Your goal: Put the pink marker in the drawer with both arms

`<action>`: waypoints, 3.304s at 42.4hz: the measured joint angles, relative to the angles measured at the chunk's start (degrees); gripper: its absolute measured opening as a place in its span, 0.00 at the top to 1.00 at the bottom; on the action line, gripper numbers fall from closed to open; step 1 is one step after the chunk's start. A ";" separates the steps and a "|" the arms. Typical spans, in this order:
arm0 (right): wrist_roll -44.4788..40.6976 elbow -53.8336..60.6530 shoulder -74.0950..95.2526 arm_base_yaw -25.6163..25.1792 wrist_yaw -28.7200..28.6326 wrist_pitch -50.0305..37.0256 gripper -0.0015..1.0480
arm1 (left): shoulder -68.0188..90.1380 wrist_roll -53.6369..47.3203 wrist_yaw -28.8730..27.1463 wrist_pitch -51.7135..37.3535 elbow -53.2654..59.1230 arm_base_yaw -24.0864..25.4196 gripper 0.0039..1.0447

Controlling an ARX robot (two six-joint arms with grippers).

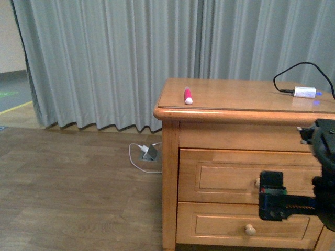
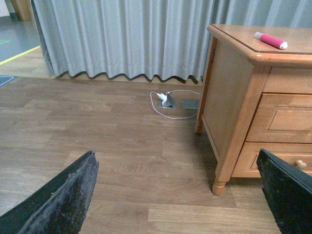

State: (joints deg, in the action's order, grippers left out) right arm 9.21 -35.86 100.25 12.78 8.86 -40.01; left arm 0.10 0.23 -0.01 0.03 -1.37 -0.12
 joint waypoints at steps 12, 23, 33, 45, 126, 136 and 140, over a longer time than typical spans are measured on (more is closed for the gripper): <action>-0.46 -12.13 15.50 -0.55 1.25 -4.42 0.08 | -0.02 0.02 0.00 0.00 0.00 0.00 0.06; -1.55 -22.25 25.40 -2.08 0.90 -4.11 0.08 | 0.00 0.00 0.00 0.00 0.00 0.00 0.06; -2.99 -29.40 31.30 -3.50 0.31 -3.04 0.08 | 0.00 0.00 0.00 0.00 0.00 0.00 0.06; -4.07 -32.15 33.88 -3.76 -0.26 -1.68 0.08 | 0.00 0.00 0.00 0.00 0.00 0.00 0.06; -2.12 -2.49 -54.71 -6.95 -16.57 59.12 0.08 | 0.00 0.00 0.00 0.00 0.00 0.00 0.06; -4.02 -4.55 -53.59 -6.36 -14.80 58.05 0.08 | 0.00 0.00 0.00 0.00 0.00 0.00 0.06; -4.07 -4.52 -54.10 -6.29 -14.56 57.86 0.08 | 0.00 0.02 0.00 0.00 0.00 0.00 0.06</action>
State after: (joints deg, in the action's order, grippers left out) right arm 5.15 -40.38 46.15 6.48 -5.69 17.85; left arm 0.10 0.25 -0.01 0.03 -1.37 -0.12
